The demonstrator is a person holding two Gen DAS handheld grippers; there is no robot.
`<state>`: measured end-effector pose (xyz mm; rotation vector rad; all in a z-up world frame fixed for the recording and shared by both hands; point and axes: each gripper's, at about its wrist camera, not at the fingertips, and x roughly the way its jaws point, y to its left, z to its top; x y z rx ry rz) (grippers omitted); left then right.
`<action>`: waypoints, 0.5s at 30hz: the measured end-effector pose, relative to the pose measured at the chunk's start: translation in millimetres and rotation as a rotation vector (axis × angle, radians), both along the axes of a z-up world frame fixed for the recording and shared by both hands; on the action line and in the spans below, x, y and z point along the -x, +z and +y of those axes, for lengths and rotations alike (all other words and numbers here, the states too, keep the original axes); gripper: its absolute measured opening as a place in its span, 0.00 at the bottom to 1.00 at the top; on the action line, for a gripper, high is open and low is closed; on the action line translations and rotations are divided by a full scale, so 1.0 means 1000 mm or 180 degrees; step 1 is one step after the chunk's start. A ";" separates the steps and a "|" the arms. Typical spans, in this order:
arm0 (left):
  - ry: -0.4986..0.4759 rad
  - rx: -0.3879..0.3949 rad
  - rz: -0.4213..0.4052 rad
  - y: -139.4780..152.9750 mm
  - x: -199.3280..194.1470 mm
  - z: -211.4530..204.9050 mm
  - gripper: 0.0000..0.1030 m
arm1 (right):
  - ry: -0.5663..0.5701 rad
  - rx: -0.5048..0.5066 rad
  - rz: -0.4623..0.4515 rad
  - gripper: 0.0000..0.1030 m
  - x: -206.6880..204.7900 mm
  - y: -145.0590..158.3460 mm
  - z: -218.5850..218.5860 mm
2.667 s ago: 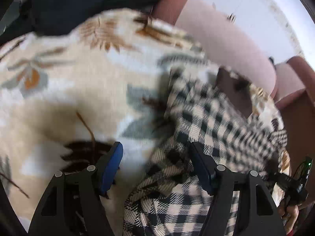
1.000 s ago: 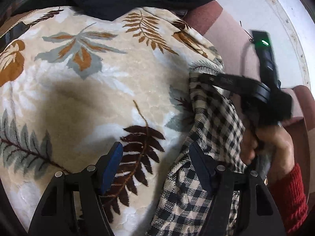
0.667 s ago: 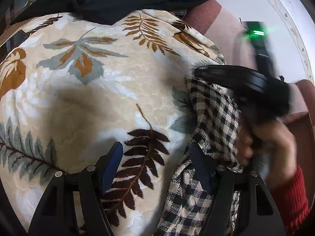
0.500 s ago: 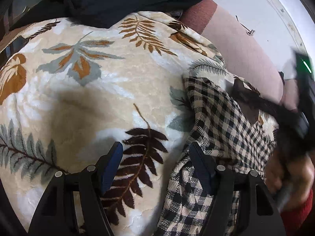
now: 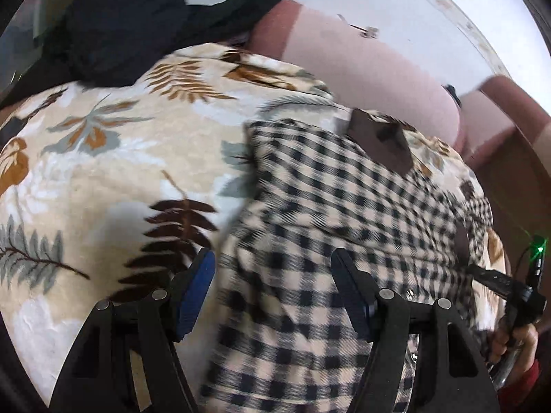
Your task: Fold large clothes
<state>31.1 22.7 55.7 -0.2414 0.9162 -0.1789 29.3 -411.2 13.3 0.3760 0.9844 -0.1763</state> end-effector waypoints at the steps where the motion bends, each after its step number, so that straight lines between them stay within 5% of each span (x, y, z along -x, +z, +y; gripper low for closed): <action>1: -0.0024 -0.0027 -0.0005 0.000 0.001 -0.007 0.67 | -0.0066 -0.0016 -0.0024 0.40 0.009 -0.003 -0.011; 6: -0.0224 -0.0174 0.0071 0.000 -0.006 -0.052 0.67 | -0.0356 -0.0297 -0.0138 0.40 0.045 -0.007 -0.057; 10: -0.0265 -0.0146 0.0158 -0.006 -0.029 -0.095 0.67 | -0.0393 -0.0389 -0.0361 0.49 0.059 0.002 -0.064; 15: -0.0368 -0.0246 0.0209 -0.036 -0.044 -0.131 0.67 | -0.0334 -0.0409 -0.0445 0.49 0.050 0.002 -0.063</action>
